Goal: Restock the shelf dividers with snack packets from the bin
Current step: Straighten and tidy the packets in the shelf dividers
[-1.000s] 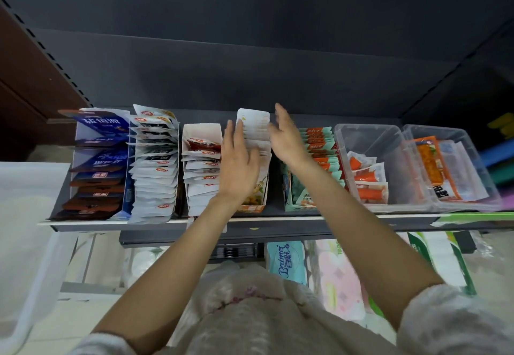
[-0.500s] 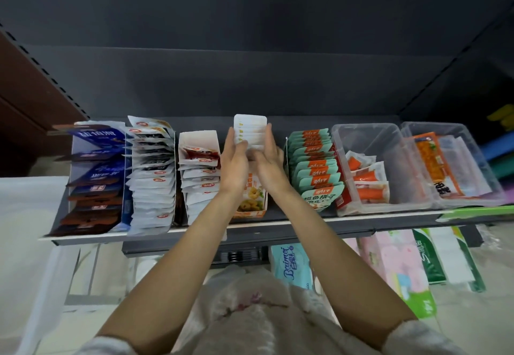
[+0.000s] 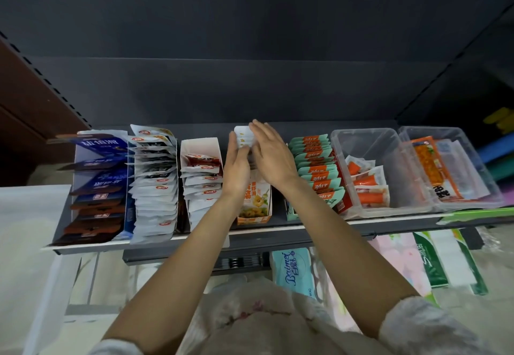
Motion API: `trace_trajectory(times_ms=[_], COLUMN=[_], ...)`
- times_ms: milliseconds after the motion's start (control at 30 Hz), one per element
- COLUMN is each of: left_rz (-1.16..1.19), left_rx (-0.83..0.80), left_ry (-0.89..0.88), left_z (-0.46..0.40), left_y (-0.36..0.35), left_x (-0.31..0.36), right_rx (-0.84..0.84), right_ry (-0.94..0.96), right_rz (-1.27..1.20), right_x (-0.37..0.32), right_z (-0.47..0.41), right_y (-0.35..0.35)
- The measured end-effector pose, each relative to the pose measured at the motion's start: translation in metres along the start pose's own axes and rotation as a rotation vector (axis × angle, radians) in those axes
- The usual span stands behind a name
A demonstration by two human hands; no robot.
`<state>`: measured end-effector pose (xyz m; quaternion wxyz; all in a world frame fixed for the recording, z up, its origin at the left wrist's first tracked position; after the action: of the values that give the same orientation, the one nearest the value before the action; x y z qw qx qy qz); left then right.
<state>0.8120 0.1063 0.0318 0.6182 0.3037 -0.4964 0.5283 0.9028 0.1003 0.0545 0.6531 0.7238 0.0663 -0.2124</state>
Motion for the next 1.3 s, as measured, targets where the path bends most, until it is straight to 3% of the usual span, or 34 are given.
trace_trajectory(times_ms=[333, 400, 467, 533, 700, 933, 1100, 1300], left_rz=[0.029, 0.015, 0.021, 0.05, 0.117, 0.133, 0.228, 0.277], left_rx=[-0.029, -0.047, -0.047, -0.024, -0.021, 0.006, 0.0, -0.002], left_ry=[-0.055, -0.061, -0.066, -0.053, -0.015, -0.054, 0.105, 0.083], left_z=[0.002, 0.005, 0.008, 0.009, 0.006, 0.012, 0.016, 0.03], left_y=[0.0, -0.002, -0.002, 0.001, 0.005, 0.007, 0.013, 0.004], left_x=[0.007, 0.008, 0.006, 0.004, 0.008, 0.011, -0.026, -0.016], right_rx=[-0.05, -0.013, 0.011, -0.021, -0.076, 0.146, 0.046, -0.046], right_ry=[-0.011, -0.138, -0.386, -0.542, -0.405, -0.443, -0.515, -0.426], right_rz=[-0.27, -0.485, -0.786, -0.925, -0.939, -0.999, -1.044, -1.13], right_x=[-0.001, 0.001, 0.001, -0.001, -0.016, 0.004, 0.0, -0.01], right_z=[0.018, 0.02, 0.019, 0.018, 0.015, 0.038, 0.072, 0.072], right_y=[-0.001, 0.001, -0.002, -0.008, -0.007, 0.002, -0.024, -0.028])
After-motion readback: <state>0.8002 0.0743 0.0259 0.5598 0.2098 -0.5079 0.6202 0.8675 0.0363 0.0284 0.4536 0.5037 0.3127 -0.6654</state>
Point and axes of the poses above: each hand's wrist, its own z-axis away from the middle knuckle, its own y-axis out of the back of the hand, x = y × z, the point moved 6 cm from there along -z, towards the middle knuckle, and after that the axes turned 6 degrees about z, right-handed, at the moved point
